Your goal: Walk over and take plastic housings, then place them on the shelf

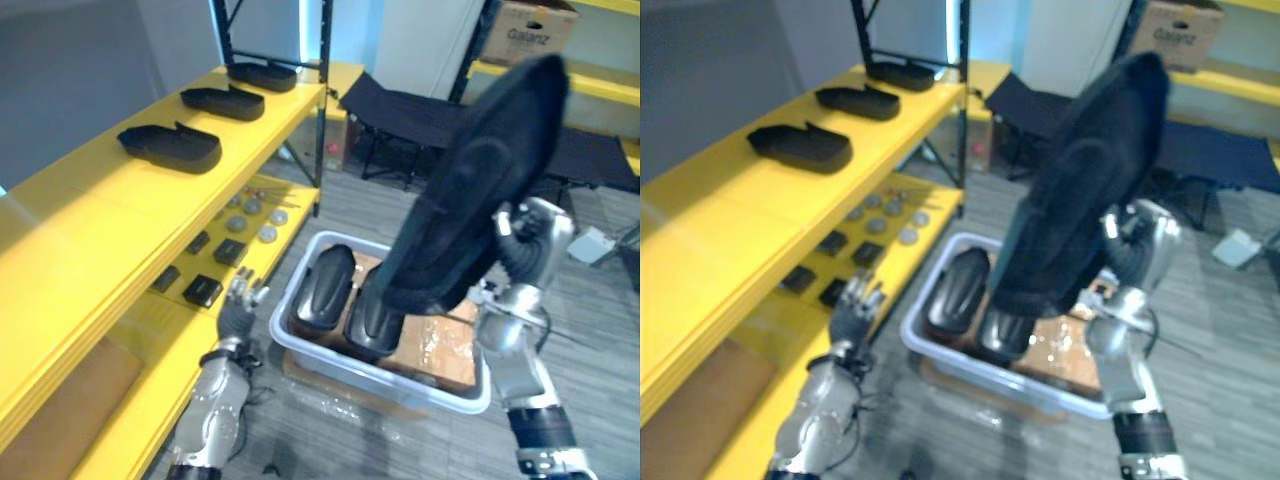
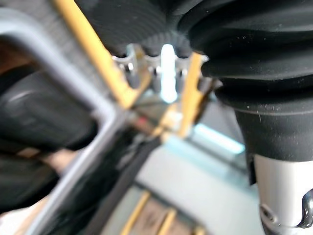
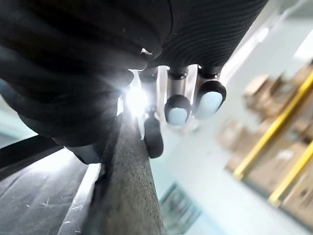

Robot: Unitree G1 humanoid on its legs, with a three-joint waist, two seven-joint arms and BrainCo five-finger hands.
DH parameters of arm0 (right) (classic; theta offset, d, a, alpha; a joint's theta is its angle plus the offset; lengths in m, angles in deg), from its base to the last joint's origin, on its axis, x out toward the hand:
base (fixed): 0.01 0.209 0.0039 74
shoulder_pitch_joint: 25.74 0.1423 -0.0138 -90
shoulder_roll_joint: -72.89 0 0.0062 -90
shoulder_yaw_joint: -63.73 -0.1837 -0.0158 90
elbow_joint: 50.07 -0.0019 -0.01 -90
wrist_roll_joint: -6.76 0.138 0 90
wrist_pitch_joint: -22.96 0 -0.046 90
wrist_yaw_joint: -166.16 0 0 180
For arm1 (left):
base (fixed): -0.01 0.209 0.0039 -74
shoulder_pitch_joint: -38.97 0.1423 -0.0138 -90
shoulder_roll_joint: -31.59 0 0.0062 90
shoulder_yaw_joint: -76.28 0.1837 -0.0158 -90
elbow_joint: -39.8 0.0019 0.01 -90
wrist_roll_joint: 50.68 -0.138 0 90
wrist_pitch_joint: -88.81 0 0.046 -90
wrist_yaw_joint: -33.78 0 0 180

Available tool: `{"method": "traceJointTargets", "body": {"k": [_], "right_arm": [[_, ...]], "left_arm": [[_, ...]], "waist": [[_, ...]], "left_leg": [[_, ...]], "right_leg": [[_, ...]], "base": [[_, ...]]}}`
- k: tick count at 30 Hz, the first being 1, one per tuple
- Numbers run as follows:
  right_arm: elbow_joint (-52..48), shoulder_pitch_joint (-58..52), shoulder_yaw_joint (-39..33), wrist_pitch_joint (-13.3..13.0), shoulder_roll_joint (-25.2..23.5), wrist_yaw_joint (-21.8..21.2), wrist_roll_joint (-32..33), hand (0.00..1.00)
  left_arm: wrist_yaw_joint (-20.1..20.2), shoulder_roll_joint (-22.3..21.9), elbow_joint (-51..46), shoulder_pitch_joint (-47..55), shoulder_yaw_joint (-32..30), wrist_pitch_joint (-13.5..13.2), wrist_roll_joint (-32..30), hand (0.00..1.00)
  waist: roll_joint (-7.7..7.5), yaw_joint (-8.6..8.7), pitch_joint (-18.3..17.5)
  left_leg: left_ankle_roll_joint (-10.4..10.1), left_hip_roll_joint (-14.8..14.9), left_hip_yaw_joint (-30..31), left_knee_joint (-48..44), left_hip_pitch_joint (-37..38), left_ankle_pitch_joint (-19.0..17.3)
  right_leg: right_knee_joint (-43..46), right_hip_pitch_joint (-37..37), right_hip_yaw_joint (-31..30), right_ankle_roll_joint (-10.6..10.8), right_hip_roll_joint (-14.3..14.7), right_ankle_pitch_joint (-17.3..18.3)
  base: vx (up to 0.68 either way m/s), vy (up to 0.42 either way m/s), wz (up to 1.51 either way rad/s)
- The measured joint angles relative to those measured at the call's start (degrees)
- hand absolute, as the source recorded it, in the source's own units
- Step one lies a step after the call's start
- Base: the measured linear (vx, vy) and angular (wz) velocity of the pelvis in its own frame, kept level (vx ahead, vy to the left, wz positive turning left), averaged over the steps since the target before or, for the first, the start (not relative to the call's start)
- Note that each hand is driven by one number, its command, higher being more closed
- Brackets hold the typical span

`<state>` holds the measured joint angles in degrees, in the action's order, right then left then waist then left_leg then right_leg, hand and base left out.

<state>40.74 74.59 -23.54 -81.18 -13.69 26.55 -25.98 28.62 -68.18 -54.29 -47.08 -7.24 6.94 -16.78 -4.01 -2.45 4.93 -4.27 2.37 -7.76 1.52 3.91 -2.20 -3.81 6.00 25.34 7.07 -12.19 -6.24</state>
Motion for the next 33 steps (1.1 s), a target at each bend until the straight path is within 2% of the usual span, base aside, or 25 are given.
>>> {"method": "traceJointTargets", "body": {"k": [2, 7, 10, 13, 23, 28, 33], "right_arm": [[0.1, -0.1, 1.3, -0.6, 0.0, -1.6, -1.0, 1.00], [0.2, -0.1, 4.2, -1.2, 0.1, -3.1, -2.5, 1.00], [2.0, -0.1, 6.8, -1.3, 0.2, -4.3, -3.0, 1.00], [4.8, 0.0, 9.4, -1.1, 0.3, -5.0, -4.1, 1.00], [9.4, 1.2, 11.6, -0.3, 0.3, -5.5, -4.2, 1.00], [10.3, 1.3, 11.6, 0.3, 0.3, -5.5, -4.1, 1.00], [11.3, 2.2, 11.6, 0.5, 0.3, -5.5, -4.1, 1.00]], "left_arm": [[1.1, 0.2, -0.2, 0.0, 0.5, 0.9, 0.2, 0.00], [6.1, 0.3, -0.4, -0.1, 2.5, 5.4, 8.8, 0.00], [8.8, 0.8, -0.6, -0.4, 4.3, 6.4, 10.7, 0.00], [10.7, 2.4, -2.3, -0.6, 6.2, 5.9, 10.8, 0.00], [14.5, 3.5, -7.4, -0.6, 7.4, 0.0, 15.3, 0.00], [16.5, 3.4, -9.5, -0.6, 8.1, -0.2, 14.7, 0.00], [18.0, 3.5, -11.3, 0.0, 8.1, -0.1, 10.6, 0.00]], "waist": [[0.23, 0.00, -0.1], [1.49, 0.15, -1.9], [1.27, 0.15, -2.4], [0.78, -0.14, -2.7], [0.62, -0.33, -2.8], [0.62, -0.34, -2.8], [0.63, -0.35, -2.8]], "left_leg": [[0.0, 0.1, -0.4, 0.1, -0.1, 0.0], [-0.3, 0.1, -0.4, 0.8, 0.0, 0.4], [-0.4, 0.0, 0.5, 1.0, -0.1, 0.8], [-0.4, 0.0, 1.1, 1.0, -0.5, 0.8], [-0.1, -0.7, 2.1, 0.9, -1.1, 1.0], [0.0, -1.0, 2.1, 0.9, -1.1, 1.1], [0.0, -1.0, 2.1, 0.9, -1.1, 1.1]], "right_leg": [[-0.1, 0.0, 0.0, 0.3, 0.1, 0.2], [-0.5, 0.0, 0.2, 0.3, 0.3, 0.2], [-0.5, 0.0, 1.1, 0.3, 0.2, 0.2], [-0.5, 0.0, 1.6, 0.3, 0.2, 0.2], [-0.5, 0.1, 2.7, 0.4, -0.4, 0.1], [-0.4, 0.1, 2.8, 0.5, -0.7, 0.1], [-0.4, 0.1, 2.8, 0.5, -0.7, 0.1]], "base": [[-0.07, -0.031, -0.09], [-0.01, -0.003, 0.00], [0.03, 0.004, 0.13], [0.02, 0.006, 0.13], [0.00, 0.009, 0.05], [0.00, 0.000, 0.00], [0.00, 0.000, 0.00]]}}
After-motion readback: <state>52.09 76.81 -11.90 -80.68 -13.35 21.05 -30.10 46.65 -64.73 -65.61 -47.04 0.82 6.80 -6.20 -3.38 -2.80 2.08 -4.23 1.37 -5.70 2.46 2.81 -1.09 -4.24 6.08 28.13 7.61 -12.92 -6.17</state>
